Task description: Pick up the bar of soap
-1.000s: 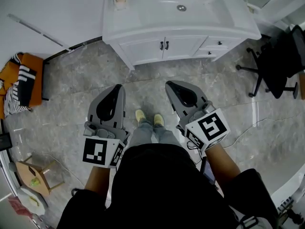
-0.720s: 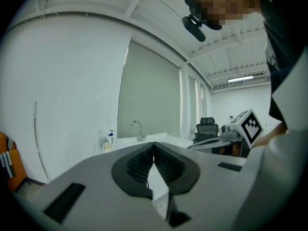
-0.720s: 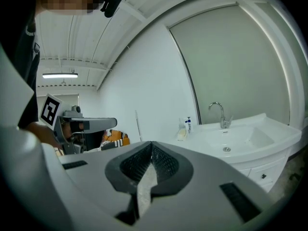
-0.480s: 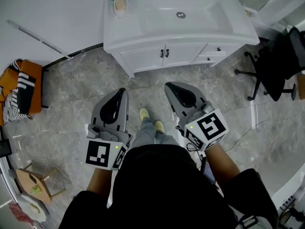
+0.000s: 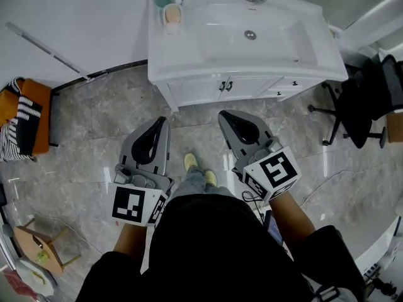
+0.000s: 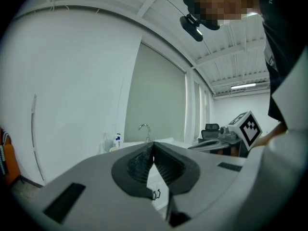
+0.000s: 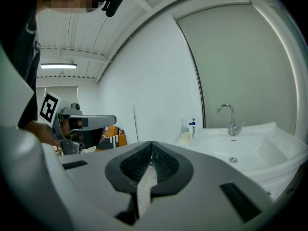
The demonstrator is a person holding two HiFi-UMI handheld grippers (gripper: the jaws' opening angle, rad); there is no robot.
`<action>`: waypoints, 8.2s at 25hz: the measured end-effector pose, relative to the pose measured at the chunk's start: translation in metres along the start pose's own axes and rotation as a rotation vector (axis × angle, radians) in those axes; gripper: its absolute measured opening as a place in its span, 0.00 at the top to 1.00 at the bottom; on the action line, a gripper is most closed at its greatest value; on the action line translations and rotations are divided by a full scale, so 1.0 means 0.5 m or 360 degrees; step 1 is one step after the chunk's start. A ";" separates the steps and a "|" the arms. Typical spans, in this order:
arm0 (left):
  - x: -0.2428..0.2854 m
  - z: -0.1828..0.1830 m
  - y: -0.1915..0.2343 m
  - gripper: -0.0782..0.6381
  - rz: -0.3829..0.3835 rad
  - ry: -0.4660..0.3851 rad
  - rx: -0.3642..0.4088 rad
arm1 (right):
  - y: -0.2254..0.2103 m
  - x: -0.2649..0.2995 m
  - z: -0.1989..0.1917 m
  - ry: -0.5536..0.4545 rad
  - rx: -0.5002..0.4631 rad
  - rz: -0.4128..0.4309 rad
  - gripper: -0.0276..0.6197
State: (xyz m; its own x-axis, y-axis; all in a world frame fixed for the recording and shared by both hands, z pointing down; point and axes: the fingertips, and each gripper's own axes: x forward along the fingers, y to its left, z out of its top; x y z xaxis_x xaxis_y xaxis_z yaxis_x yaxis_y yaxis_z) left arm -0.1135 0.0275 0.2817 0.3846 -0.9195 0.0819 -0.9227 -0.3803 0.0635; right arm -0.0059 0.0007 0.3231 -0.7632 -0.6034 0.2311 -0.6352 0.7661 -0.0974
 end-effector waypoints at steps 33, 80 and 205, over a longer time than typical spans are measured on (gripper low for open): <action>0.173 0.032 0.162 0.88 0.0068 -0.0067 0.0005 | -0.169 0.169 0.081 -0.0010 -0.0067 -0.0082 0.95; 0.592 -0.051 0.469 0.88 0.0233 0.0273 -0.0126 | -0.406 0.515 0.156 0.0059 -0.0024 -0.0054 0.95; 0.889 -0.369 0.577 0.52 0.0407 0.0874 -0.0403 | -0.655 0.650 0.111 0.0244 0.0078 -0.0073 0.95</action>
State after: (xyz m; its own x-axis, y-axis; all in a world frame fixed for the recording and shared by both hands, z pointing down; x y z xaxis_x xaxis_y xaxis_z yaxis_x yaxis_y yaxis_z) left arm -0.2036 -0.4726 0.5197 0.1736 -0.7677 0.6169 -0.9778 -0.0594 0.2012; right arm -0.0524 -0.4585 0.3761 -0.7088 -0.5937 0.3811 -0.6767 0.7248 -0.1296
